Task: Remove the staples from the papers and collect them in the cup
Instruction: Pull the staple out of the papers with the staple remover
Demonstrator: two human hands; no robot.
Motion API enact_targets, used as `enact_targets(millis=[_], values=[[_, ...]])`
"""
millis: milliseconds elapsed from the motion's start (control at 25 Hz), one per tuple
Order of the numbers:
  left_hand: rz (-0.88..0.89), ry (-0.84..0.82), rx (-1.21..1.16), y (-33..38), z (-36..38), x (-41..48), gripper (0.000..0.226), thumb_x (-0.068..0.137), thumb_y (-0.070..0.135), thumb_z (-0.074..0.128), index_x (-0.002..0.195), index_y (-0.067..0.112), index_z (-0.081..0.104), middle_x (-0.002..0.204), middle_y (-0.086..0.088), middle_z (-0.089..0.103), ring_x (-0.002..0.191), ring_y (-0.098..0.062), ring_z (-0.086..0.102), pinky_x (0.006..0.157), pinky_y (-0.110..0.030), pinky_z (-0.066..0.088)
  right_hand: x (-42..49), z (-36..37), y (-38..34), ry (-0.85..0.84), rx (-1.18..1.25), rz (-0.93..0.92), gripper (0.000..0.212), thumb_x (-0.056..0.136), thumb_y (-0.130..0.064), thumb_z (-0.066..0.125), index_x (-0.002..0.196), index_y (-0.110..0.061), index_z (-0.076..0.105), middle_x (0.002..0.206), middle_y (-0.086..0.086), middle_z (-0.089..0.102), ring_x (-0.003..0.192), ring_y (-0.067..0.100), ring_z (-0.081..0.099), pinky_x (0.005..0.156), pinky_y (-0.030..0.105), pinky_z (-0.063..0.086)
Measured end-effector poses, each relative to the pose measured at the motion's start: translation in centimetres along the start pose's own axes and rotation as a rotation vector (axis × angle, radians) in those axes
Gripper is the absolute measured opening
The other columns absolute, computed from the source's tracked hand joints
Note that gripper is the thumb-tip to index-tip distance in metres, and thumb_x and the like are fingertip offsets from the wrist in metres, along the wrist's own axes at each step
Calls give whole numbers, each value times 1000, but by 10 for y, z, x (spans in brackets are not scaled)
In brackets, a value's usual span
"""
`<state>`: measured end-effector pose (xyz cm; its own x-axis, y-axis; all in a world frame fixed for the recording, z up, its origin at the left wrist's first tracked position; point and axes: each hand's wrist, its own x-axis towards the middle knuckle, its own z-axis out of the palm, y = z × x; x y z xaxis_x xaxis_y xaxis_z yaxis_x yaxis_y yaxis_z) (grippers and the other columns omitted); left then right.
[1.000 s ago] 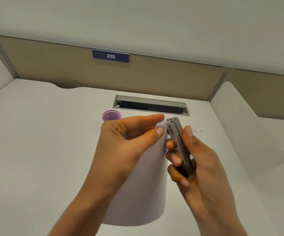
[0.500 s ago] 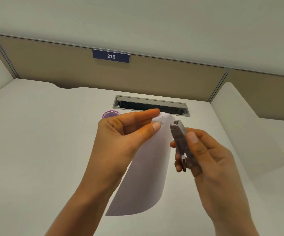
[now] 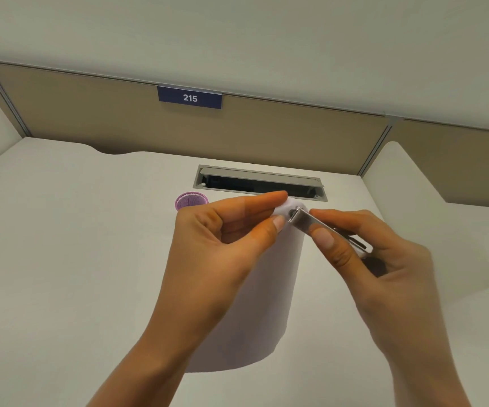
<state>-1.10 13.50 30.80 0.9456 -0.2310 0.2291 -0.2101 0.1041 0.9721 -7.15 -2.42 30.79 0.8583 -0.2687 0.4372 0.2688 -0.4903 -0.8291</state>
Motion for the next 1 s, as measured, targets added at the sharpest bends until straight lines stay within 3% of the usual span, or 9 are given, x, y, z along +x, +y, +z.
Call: enact_targets(millis=[200, 320, 640, 1000], values=[[24, 21, 101, 2, 3, 1, 24, 75, 26, 71, 94, 42, 69, 80, 42, 66, 80, 14, 66, 59, 1, 44, -1, 3, 3, 51, -238, -108, 27, 86, -36, 67, 108, -20, 71, 98, -9, 68, 91, 10, 62, 70, 4, 48], [7, 2, 106, 3, 2, 3, 25, 75, 25, 71, 98, 35, 72, 83, 39, 67, 81, 14, 66, 60, 1, 45, -1, 2, 5, 59, -325, -177, 27, 84, -31, 67, 108, -18, 71, 95, -6, 66, 88, 11, 59, 69, 3, 46], [-73, -85, 56, 9, -4, 9, 21, 76, 19, 74, 95, 28, 77, 86, 21, 75, 80, 3, 71, 64, -7, 52, 9, -8, 7, -64, -190, -192, 25, 84, -29, 64, 107, -23, 69, 97, -9, 67, 91, 11, 63, 67, 6, 48], [-117, -182, 15, 10, -11, 11, 20, 76, 18, 74, 92, 30, 78, 86, 16, 77, 84, -1, 72, 67, -8, 52, 18, -16, 15, -183, -70, -203, 23, 86, -33, 61, 105, -23, 67, 98, -6, 69, 93, 14, 65, 71, 14, 53]])
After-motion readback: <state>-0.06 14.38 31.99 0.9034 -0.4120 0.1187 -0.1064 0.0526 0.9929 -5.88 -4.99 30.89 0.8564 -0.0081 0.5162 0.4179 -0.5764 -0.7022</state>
